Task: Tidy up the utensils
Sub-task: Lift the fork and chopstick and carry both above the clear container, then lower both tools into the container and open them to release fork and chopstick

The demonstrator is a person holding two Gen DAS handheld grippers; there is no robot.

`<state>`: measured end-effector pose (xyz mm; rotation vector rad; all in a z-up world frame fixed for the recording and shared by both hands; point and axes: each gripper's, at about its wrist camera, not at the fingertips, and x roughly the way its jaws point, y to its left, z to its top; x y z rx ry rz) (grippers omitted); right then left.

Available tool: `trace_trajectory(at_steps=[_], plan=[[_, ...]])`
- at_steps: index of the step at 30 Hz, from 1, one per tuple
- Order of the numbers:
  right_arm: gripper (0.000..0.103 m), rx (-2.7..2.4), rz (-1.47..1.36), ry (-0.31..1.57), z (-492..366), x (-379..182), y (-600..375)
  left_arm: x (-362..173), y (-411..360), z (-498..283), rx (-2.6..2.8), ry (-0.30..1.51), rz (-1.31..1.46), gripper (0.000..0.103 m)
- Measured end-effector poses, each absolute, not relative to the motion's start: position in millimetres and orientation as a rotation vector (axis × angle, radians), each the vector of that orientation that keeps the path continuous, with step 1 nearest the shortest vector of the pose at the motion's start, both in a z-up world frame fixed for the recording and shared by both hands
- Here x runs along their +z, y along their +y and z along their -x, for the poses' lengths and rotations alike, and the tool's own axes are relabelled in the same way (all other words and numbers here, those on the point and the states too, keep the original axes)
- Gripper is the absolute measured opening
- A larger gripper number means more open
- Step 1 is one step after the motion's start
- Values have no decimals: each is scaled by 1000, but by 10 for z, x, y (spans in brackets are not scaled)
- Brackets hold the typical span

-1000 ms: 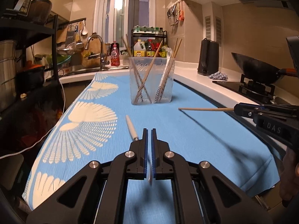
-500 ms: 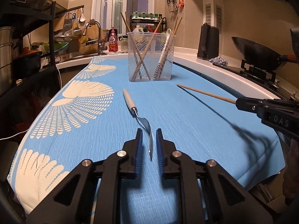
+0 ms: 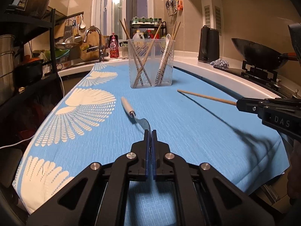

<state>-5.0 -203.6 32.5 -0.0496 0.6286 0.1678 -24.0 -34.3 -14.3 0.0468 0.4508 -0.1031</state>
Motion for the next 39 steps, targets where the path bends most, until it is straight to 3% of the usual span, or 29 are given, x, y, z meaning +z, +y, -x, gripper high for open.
trace_trajectory(at_steps=[21, 39], plan=[[5, 151, 74, 506, -53, 972, -2149, 734, -258, 100, -121, 291, -27, 1], [5, 206, 128, 547, -592, 1741, -2055, 1440, -31, -530, -267, 424, 176, 1]])
